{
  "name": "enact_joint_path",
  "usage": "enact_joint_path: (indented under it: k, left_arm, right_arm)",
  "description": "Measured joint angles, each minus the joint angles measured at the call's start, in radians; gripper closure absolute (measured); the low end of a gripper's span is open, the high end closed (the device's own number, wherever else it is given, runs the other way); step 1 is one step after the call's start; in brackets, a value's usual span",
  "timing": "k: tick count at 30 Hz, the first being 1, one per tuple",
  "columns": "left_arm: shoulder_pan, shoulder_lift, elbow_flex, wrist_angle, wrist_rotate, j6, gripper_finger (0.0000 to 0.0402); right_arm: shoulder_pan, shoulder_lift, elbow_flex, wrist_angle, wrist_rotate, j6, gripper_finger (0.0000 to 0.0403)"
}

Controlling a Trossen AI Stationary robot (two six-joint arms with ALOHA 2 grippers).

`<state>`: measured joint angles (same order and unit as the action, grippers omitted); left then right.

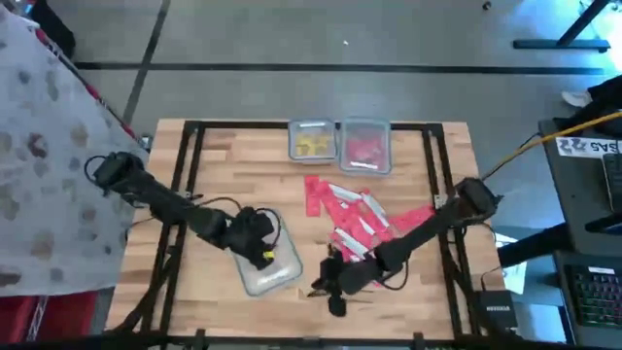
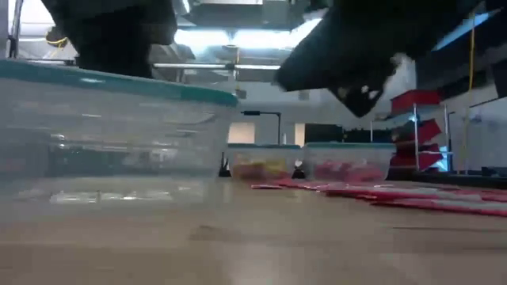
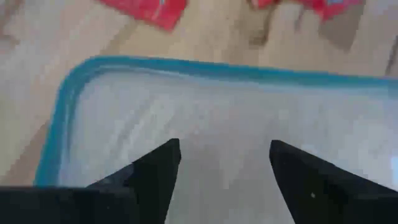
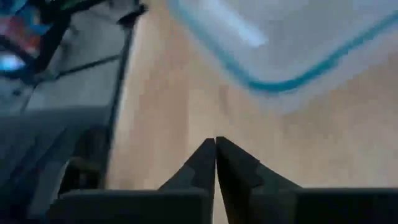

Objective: Sort candy
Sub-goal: Open the rectangular transparent bin

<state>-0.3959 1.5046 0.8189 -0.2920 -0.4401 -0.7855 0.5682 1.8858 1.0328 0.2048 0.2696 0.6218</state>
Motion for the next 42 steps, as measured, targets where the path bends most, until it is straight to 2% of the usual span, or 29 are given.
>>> enact_joint_path:
  k: [4,8,14,18,21,23,27,30,33,37,42]
  left_arm:
    - [0.050,0.020,-0.028,0.181,-0.016,0.045,0.0164]
    - [0.091,0.064,-0.028,0.284,-0.023,0.127,0.0164]
    - [0.139,0.088,-0.028,0.332,-0.030,0.192,0.0164]
    - [0.137,0.067,-0.005,0.315,-0.024,0.244,0.0164]
    - [0.106,0.045,0.033,0.318,-0.027,0.283,0.0164]
    - [0.085,0.040,0.052,0.317,-0.027,0.309,0.0164]
    - [0.069,0.040,0.066,0.245,-0.040,0.325,0.0164]
    - [0.075,0.041,0.066,0.117,-0.113,0.291,0.0164]
    - [0.095,0.047,0.065,0.039,-0.157,0.254,0.0164]
    - [0.122,0.085,0.054,0.051,-0.124,0.212,0.0164]
    - [0.110,0.158,0.057,0.067,-0.112,0.145,0.0164]
  right_arm:
    - [0.011,0.000,-0.020,0.013,0.080,0.008,0.0388]
    - [0.014,-0.001,-0.038,0.009,0.107,0.033,0.0338]
    - [0.011,-0.001,-0.043,0.030,0.107,0.031,0.0270]
    - [-0.013,-0.001,-0.044,0.022,0.197,0.012,0.0259]
    - [-0.024,-0.001,-0.044,0.010,0.322,-0.022,0.0258]
    - [-0.036,-0.002,-0.044,-0.027,0.350,-0.022,0.0258]
    - [-0.053,-0.002,-0.045,-0.054,0.275,-0.025,0.0258]
    - [-0.052,0.005,-0.061,-0.029,0.213,-0.045,0.0258]
    - [-0.057,0.028,-0.104,0.061,0.215,-0.028,0.0258]
    - [-0.075,0.096,-0.134,0.278,0.212,-0.025,0.0258]
    - [-0.087,0.180,-0.131,0.419,0.215,-0.020,0.0258]
